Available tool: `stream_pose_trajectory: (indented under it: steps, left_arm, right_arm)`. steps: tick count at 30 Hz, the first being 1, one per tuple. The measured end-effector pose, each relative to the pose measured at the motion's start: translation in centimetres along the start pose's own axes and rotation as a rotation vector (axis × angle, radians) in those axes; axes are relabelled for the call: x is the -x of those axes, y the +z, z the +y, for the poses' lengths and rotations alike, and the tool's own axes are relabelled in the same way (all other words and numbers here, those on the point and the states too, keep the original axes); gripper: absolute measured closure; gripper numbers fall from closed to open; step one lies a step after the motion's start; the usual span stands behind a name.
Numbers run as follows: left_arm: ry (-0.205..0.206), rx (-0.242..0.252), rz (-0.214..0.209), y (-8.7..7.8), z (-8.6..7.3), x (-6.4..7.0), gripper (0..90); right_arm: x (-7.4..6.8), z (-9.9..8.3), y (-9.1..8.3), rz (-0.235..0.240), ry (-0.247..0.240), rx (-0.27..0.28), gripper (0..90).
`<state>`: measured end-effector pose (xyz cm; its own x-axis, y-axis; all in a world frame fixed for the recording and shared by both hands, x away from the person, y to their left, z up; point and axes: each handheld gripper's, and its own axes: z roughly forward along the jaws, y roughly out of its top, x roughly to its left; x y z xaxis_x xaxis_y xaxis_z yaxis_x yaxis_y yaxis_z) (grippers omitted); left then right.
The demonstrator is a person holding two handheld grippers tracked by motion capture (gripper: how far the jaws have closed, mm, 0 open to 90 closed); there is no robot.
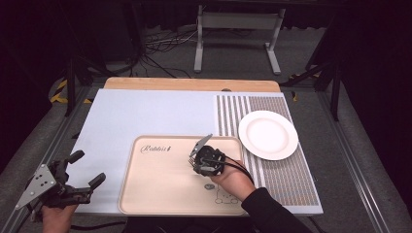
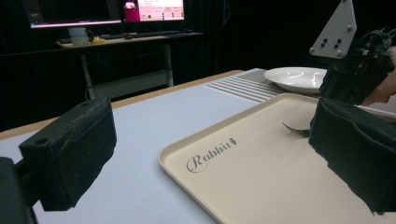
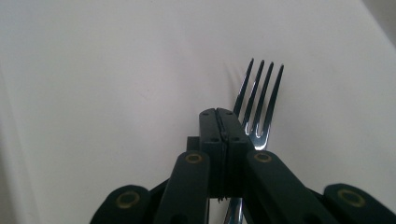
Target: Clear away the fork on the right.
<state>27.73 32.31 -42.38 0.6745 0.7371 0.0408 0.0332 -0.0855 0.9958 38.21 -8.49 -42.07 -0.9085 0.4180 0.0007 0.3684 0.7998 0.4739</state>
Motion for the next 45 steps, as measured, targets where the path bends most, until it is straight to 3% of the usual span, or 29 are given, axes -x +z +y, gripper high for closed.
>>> stream_pose_trajectory:
  steps: [12,30,45]
  left_arm:
    - [0.003,-0.004,-0.004,0.0,0.0,0.0,1.4]
    - [0.002,-0.007,-0.006,0.1,0.0,0.0,1.4]
    - [-0.003,-0.007,-0.002,0.1,-0.1,0.0,1.4]
  right_arm:
    - [0.0,0.0,1.1,-0.007,-0.041,0.015,90.0]
    - [0.4,0.0,1.4,-0.035,-0.022,0.019,90.0]
    - [2.7,-0.4,0.9,-0.090,0.033,-0.002,90.0]
